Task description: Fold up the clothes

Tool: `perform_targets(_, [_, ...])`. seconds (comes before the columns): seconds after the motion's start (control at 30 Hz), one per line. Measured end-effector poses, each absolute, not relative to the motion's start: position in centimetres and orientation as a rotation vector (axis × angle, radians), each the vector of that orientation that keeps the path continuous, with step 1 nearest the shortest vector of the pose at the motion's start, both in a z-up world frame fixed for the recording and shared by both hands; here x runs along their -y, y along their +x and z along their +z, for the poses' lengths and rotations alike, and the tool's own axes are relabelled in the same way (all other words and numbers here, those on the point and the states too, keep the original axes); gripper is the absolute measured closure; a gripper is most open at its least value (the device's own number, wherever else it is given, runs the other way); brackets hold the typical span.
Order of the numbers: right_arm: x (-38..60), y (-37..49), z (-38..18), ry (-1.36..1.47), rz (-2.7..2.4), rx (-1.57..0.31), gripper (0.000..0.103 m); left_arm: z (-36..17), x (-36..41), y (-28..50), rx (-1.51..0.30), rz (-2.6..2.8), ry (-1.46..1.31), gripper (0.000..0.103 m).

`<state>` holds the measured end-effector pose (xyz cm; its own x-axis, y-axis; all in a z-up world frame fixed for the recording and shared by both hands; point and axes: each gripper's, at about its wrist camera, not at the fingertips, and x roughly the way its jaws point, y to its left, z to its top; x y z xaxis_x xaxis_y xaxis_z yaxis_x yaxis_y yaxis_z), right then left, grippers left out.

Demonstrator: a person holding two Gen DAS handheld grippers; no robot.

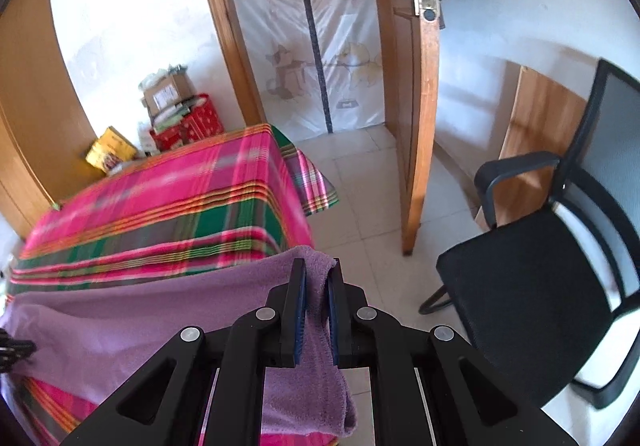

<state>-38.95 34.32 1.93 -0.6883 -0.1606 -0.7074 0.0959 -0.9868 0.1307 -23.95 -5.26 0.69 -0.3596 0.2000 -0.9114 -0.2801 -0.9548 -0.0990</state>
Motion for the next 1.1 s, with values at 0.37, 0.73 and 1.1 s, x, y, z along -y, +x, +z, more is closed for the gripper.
perform_targets(0.37, [-32.7,-42.6,-1.7,1.337,-2.758,0.008,0.093,0.7,4.4,-23.4,-0.133,2.327,-1.526,0.096])
perform_targets(0.73, [-31.0,-38.5,0.9,1.158,-2.801,-0.045,0.082,1.2,3.7,-22.4,-0.072,2.221,-1.505,0.092])
perform_targets(1.1, [-19.8,-27.8,3.2,0.903,-2.241,-0.297,0.075,3.9,5.0,-28.5,-0.042,2.324,-1.503,0.091])
